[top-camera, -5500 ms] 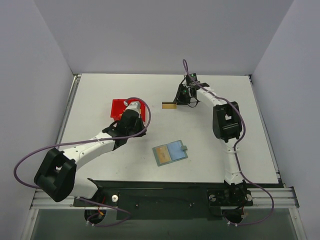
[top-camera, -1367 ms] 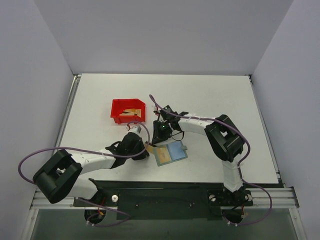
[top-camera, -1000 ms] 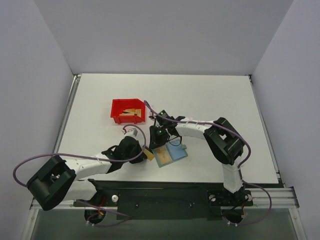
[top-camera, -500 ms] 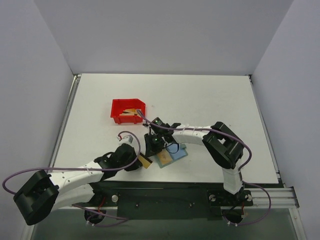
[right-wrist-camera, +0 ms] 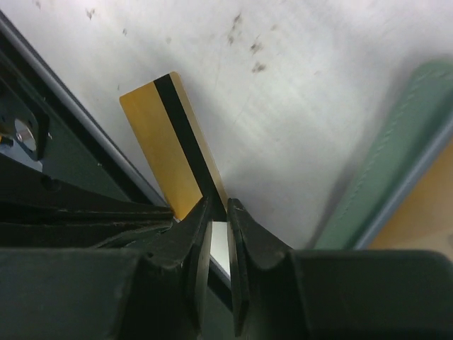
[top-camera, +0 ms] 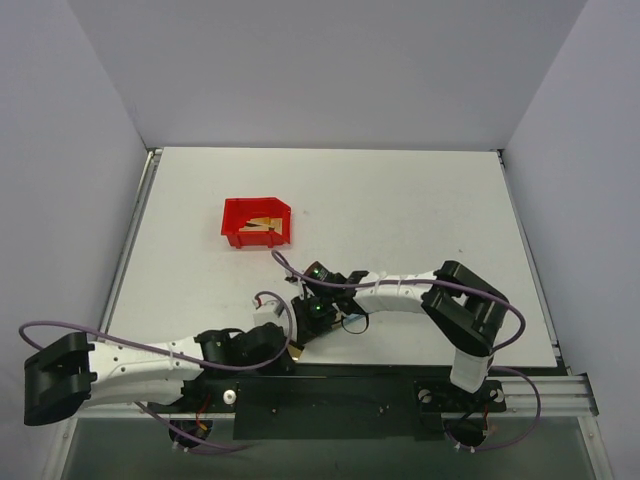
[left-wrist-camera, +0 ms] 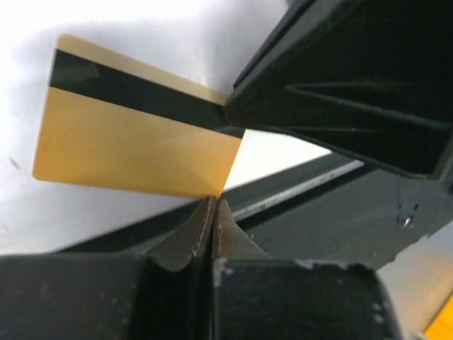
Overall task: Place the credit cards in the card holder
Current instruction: Move the credit card to the corner of the board.
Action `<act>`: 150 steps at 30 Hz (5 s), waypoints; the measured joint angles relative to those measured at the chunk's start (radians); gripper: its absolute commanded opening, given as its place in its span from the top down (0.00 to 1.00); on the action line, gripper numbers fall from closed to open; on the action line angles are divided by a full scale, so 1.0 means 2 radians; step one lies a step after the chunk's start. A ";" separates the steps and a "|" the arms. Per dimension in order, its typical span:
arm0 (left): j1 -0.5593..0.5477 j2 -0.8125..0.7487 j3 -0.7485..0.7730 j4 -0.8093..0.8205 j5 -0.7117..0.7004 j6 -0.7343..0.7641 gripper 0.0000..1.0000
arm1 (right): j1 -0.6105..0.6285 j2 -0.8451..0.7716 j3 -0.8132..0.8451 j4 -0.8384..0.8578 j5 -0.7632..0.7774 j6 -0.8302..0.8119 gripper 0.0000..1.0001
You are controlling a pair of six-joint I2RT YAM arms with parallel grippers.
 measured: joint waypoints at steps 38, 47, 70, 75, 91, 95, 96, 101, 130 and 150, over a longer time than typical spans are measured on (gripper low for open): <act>0.168 0.011 0.084 -0.092 -0.109 0.100 0.93 | -0.060 -0.070 -0.059 -0.038 0.017 -0.002 0.86; 0.178 0.108 0.084 -0.004 -0.059 0.154 0.95 | -0.060 -0.072 -0.061 -0.036 0.017 -0.002 0.87; 0.073 0.098 0.067 0.009 -0.029 0.087 1.00 | -0.062 -0.080 -0.068 -0.036 0.020 -0.002 0.87; 0.053 0.066 0.051 -0.015 -0.031 0.047 1.00 | -0.062 -0.080 -0.068 -0.036 0.020 -0.002 0.87; 0.048 -0.060 0.077 -0.083 -0.084 0.075 1.00 | -0.062 -0.080 -0.068 -0.036 0.020 -0.002 0.87; 0.075 -0.017 0.111 -0.073 -0.091 0.096 1.00 | -0.062 -0.080 -0.068 -0.036 0.020 -0.002 0.87; 0.085 -0.001 0.114 -0.070 -0.091 0.099 1.00 | -0.062 -0.080 -0.068 -0.036 0.020 -0.002 0.87; 0.113 0.044 0.102 -0.060 -0.088 0.112 1.00 | -0.062 -0.080 -0.068 -0.036 0.020 -0.002 0.87; 0.064 0.064 0.074 -0.094 -0.069 0.057 1.00 | -0.063 -0.081 -0.068 -0.034 0.020 -0.002 0.87; 0.041 -0.060 0.118 -0.236 -0.121 0.016 1.00 | -0.063 -0.081 -0.068 -0.034 0.020 -0.002 0.87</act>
